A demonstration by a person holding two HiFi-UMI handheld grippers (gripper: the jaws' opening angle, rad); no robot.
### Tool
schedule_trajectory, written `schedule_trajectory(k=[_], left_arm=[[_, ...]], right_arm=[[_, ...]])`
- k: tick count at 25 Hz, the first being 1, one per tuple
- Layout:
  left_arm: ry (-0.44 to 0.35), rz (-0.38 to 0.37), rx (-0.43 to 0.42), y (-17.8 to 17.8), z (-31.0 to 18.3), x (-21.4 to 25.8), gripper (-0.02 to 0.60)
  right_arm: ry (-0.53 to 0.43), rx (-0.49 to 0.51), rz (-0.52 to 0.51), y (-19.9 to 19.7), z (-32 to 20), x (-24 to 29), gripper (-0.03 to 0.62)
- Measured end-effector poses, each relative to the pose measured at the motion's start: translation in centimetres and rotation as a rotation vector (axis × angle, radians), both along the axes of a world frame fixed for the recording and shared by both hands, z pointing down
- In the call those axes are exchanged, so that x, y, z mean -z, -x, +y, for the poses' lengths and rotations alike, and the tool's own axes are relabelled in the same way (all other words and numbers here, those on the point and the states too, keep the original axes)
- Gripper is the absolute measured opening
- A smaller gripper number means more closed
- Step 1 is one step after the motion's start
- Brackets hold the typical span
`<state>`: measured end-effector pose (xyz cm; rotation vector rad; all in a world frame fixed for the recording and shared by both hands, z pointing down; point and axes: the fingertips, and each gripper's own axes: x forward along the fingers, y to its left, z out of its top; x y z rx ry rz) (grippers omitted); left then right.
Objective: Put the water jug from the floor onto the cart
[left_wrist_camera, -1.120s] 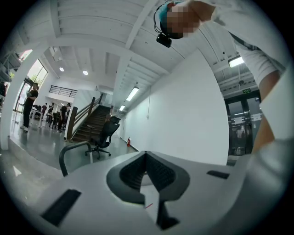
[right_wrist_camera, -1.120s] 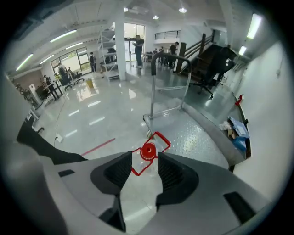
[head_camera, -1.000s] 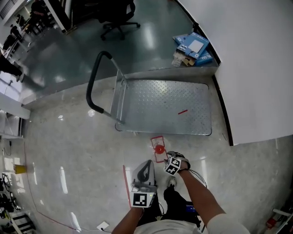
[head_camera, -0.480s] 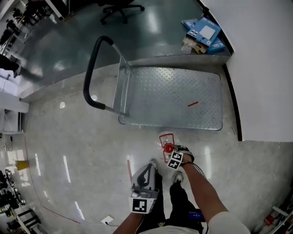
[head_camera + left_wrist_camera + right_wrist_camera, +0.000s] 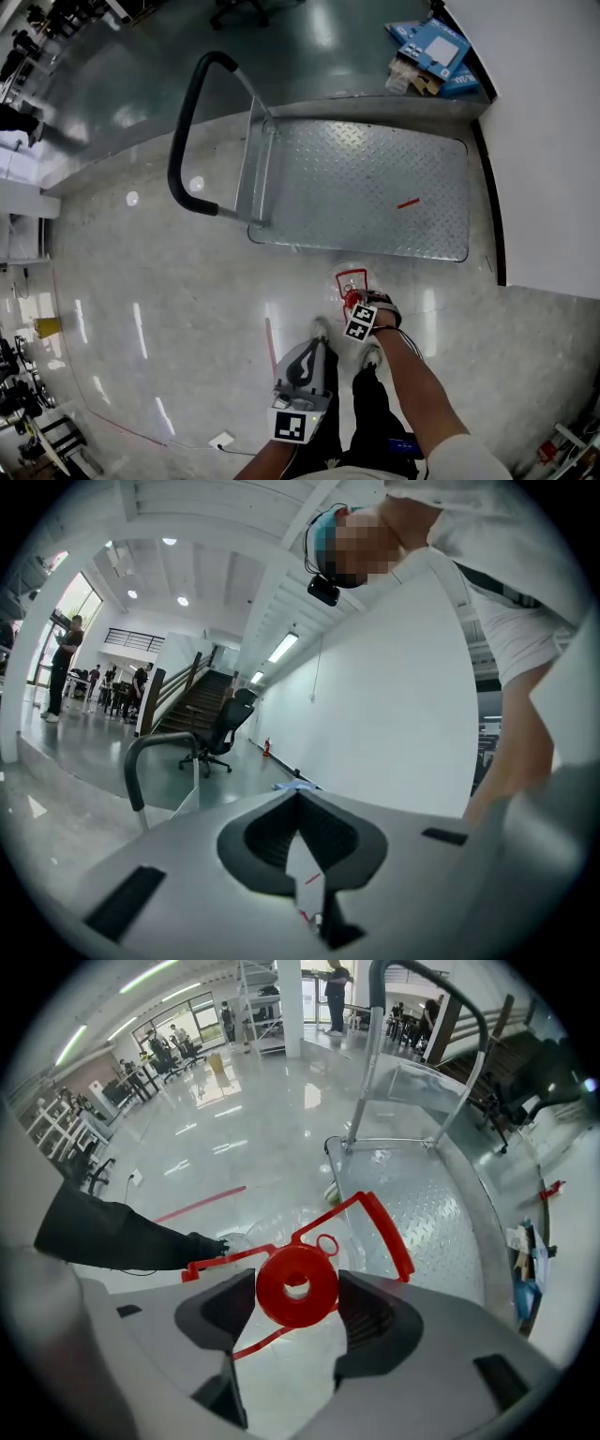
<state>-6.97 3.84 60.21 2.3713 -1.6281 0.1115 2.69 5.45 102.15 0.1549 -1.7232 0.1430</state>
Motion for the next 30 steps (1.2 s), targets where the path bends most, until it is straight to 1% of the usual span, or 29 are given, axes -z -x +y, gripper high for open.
schedule_trajectory(k=[5, 7, 9, 13, 18, 20, 24, 28, 30], left_arm=[[0.01, -0.012, 0.003, 0.9, -0.1, -0.8, 0.003], [0.014, -0.01, 0.012, 1.4, -0.2, -1.3, 0.003], [0.016, -0.005, 0.02, 1.7, -0.4, -1.6, 0.003], [0.018, -0.001, 0.03, 2.1, -0.7, -1.7, 0.003], [-0.001, 0.001, 0.063, 3.3, -1.1, -1.3, 0.003], [-0.025, -0.002, 0.081, 3.9, -1.5, -0.9, 0.003], [-0.038, 0.01, 0.095, 4.8, -2.5, -0.4, 0.003], [-0.067, 0.041, 0.085, 5.0, -3.9, 1.4, 0.003], [-0.098, 0.043, 0.071, 5.0, -4.6, 2.6, 0.003]], right_arm=[[0.034, 0.007, -0.014, 0.0, -0.3, -0.5, 0.273], [0.031, 0.011, -0.018, 0.2, -0.4, -0.6, 0.273], [0.026, 0.015, -0.007, 0.2, -0.2, -0.7, 0.272], [0.033, 0.058, 0.034, -0.3, 0.4, -0.8, 0.27], [0.053, 0.054, 0.046, -1.3, 1.1, 0.4, 0.27], [0.059, 0.056, 0.055, -1.8, 1.3, 1.1, 0.27], [0.079, 0.062, 0.076, -3.1, 1.8, 3.7, 0.27], [0.107, 0.078, 0.09, -4.0, 2.0, 7.6, 0.27], [0.117, 0.056, 0.091, -4.5, 1.7, 9.9, 0.27]])
